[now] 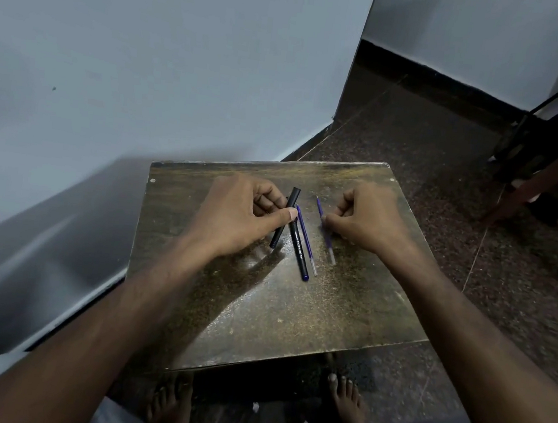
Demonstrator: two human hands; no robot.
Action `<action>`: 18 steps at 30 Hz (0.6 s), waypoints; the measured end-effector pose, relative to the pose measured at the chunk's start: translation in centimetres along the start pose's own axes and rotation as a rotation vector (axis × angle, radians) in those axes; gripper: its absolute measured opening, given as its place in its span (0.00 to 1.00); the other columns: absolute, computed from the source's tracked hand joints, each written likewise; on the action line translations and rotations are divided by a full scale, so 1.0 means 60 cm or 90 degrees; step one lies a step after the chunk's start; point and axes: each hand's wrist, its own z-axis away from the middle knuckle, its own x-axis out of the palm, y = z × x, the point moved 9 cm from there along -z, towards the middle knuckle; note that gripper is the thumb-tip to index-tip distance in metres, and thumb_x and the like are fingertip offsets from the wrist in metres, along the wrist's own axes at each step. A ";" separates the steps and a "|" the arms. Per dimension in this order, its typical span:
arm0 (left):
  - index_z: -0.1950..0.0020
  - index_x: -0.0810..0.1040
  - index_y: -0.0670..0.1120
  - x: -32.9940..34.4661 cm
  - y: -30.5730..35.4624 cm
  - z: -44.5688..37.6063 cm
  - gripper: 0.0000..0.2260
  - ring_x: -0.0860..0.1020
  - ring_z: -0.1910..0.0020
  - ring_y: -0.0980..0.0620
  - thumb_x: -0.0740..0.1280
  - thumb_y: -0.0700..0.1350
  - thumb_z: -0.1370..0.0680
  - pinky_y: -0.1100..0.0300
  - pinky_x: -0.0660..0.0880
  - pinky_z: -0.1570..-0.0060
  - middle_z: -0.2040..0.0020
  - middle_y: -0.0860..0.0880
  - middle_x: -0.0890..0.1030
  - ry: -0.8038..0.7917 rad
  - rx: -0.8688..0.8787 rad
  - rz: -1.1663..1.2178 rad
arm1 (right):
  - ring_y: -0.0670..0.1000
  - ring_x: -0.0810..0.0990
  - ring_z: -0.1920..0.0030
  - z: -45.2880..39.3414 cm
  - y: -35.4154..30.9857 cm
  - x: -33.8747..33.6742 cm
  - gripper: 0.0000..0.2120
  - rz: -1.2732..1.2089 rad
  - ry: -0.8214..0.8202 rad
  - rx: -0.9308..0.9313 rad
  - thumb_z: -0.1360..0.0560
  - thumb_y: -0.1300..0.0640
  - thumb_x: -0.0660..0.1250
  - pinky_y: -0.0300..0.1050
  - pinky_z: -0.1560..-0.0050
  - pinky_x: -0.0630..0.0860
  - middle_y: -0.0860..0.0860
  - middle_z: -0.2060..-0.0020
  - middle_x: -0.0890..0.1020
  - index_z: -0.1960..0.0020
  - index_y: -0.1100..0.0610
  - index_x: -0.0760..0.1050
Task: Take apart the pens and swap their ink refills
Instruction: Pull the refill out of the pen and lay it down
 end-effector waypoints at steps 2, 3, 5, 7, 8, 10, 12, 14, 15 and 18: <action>0.52 0.88 0.55 0.002 0.001 0.000 0.08 0.85 0.63 0.67 0.79 0.57 0.24 0.69 0.83 0.61 0.59 0.59 0.88 0.000 0.000 -0.004 | 0.49 0.89 0.60 0.005 -0.002 0.010 0.10 0.021 -0.025 0.008 0.26 0.57 0.81 0.43 0.61 0.82 0.55 0.64 0.89 0.60 0.63 0.87; 0.51 0.88 0.55 0.002 0.001 0.000 0.08 0.85 0.62 0.66 0.79 0.57 0.24 0.69 0.83 0.61 0.59 0.59 0.88 0.000 0.001 -0.008 | 0.51 0.89 0.59 0.005 -0.004 0.014 0.10 0.032 -0.032 0.015 0.26 0.57 0.81 0.44 0.60 0.82 0.56 0.63 0.90 0.59 0.63 0.87; 0.51 0.88 0.55 0.003 0.002 0.000 0.08 0.85 0.62 0.66 0.79 0.57 0.24 0.71 0.82 0.63 0.59 0.59 0.88 0.002 0.006 -0.010 | 0.56 0.89 0.58 0.004 -0.007 0.019 0.10 0.053 -0.043 0.025 0.25 0.58 0.79 0.50 0.55 0.85 0.59 0.62 0.89 0.60 0.65 0.86; 0.52 0.88 0.55 0.003 0.003 0.000 0.07 0.85 0.62 0.67 0.79 0.57 0.23 0.73 0.80 0.64 0.60 0.59 0.87 0.002 0.010 -0.007 | 0.58 0.84 0.64 0.005 -0.012 0.027 0.13 0.073 -0.055 0.027 0.25 0.59 0.76 0.54 0.57 0.86 0.57 0.67 0.84 0.66 0.61 0.79; 0.52 0.88 0.55 0.003 0.004 0.000 0.07 0.85 0.61 0.67 0.79 0.57 0.23 0.74 0.79 0.64 0.60 0.59 0.87 0.002 0.013 -0.008 | 0.56 0.81 0.67 0.007 -0.015 0.031 0.15 0.083 -0.058 0.025 0.25 0.58 0.75 0.53 0.63 0.83 0.55 0.69 0.79 0.68 0.58 0.74; 0.53 0.87 0.57 0.004 0.006 0.000 0.06 0.85 0.61 0.66 0.79 0.57 0.24 0.75 0.78 0.65 0.61 0.60 0.87 0.000 0.017 -0.013 | 0.53 0.73 0.71 0.010 -0.023 0.037 0.19 0.112 -0.057 0.006 0.25 0.57 0.73 0.45 0.70 0.69 0.52 0.71 0.73 0.69 0.55 0.67; 0.54 0.86 0.58 0.006 0.006 0.000 0.06 0.85 0.62 0.66 0.79 0.57 0.24 0.74 0.78 0.65 0.61 0.59 0.87 -0.003 0.012 -0.009 | 0.51 0.69 0.73 0.012 -0.029 0.037 0.20 0.121 -0.057 -0.012 0.23 0.57 0.70 0.45 0.72 0.63 0.51 0.73 0.71 0.70 0.55 0.66; 0.55 0.86 0.59 0.006 0.007 -0.001 0.06 0.85 0.62 0.67 0.79 0.57 0.24 0.75 0.77 0.65 0.61 0.60 0.87 -0.002 0.017 -0.012 | 0.51 0.68 0.74 0.011 -0.034 0.029 0.22 0.083 -0.060 -0.020 0.21 0.57 0.67 0.45 0.72 0.63 0.51 0.75 0.71 0.72 0.54 0.66; 0.55 0.85 0.59 0.007 0.008 -0.001 0.06 0.84 0.61 0.68 0.79 0.57 0.23 0.76 0.77 0.65 0.61 0.61 0.86 -0.003 0.022 -0.015 | 0.51 0.69 0.74 0.010 -0.037 0.023 0.23 0.036 -0.060 -0.027 0.20 0.58 0.66 0.44 0.72 0.64 0.52 0.76 0.72 0.72 0.53 0.67; 0.54 0.85 0.59 0.008 0.009 -0.001 0.06 0.84 0.60 0.70 0.79 0.57 0.23 0.78 0.75 0.64 0.61 0.61 0.86 -0.005 0.024 -0.018 | 0.48 0.79 0.70 0.018 -0.046 -0.008 0.16 -0.209 -0.013 -0.032 0.15 0.59 0.63 0.45 0.66 0.75 0.55 0.65 0.85 0.62 0.56 0.76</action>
